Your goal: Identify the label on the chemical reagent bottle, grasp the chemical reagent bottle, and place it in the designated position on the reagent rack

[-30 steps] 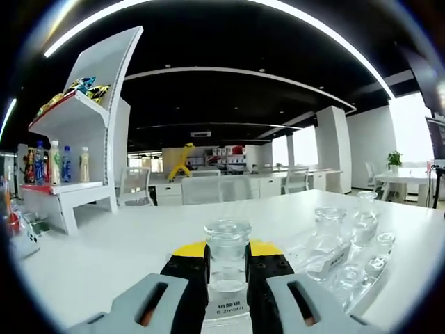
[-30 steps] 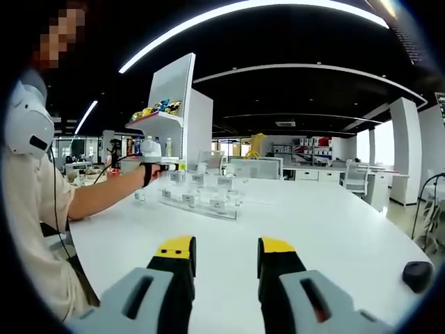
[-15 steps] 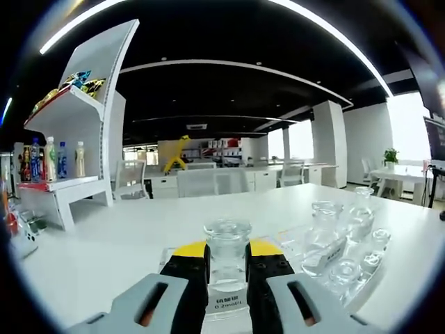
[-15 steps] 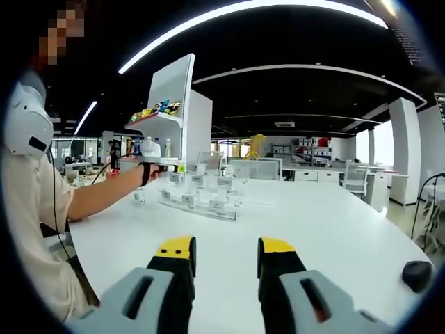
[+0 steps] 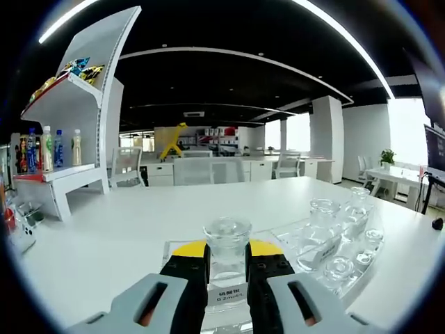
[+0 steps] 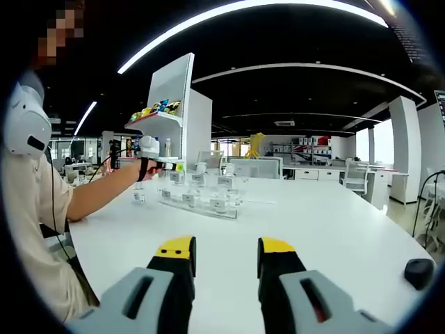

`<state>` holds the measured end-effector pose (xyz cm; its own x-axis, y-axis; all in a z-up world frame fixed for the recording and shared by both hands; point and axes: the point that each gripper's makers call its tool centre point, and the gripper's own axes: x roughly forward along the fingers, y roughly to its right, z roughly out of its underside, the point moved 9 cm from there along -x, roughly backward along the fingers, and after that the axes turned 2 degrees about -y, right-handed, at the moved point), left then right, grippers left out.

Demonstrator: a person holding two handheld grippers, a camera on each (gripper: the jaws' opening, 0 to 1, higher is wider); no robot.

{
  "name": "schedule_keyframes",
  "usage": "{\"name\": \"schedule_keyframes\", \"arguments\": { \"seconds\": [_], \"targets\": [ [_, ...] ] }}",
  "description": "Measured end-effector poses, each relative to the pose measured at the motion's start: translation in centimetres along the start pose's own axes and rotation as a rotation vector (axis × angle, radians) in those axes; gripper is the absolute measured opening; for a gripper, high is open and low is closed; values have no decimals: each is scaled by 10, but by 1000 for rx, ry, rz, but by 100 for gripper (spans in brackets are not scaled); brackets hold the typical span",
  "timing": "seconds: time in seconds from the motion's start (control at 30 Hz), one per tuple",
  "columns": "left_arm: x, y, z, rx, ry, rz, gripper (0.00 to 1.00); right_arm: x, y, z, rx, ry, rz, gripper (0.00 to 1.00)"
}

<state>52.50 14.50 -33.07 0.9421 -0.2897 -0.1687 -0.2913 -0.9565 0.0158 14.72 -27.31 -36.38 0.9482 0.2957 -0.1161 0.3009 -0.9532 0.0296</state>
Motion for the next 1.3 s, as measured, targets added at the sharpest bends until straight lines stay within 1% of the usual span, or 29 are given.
{"name": "schedule_keyframes", "arguments": {
  "seconds": [0.23,0.4,0.5,0.6,0.87,1.0,1.13,1.27,1.3],
  "targets": [
    [-3,0,-4,-6,-19,29,22,0,-2,-2,-3,5,0,35],
    [-7,-2,-9,-6,-1,33,24,0,-4,-2,-3,6,-3,35],
    [-11,-1,-14,8,9,44,26,-1,-5,-4,-7,9,-4,35],
    [-18,2,-14,8,19,52,28,-3,-4,-7,-12,13,-1,35],
    [-20,0,-19,12,31,60,31,0,-8,-7,-14,8,-5,35],
    [-32,-3,-27,28,51,55,33,3,-9,-8,-13,13,-13,35],
    [-45,-7,-29,38,65,57,33,5,-12,-7,-9,18,-25,35],
    [-61,-11,-30,85,72,31,33,9,-15,-1,-2,14,-39,35],
    [-64,-12,-31,84,73,29,34,9,-16,1,-1,12,-42,35]
  ]
}}
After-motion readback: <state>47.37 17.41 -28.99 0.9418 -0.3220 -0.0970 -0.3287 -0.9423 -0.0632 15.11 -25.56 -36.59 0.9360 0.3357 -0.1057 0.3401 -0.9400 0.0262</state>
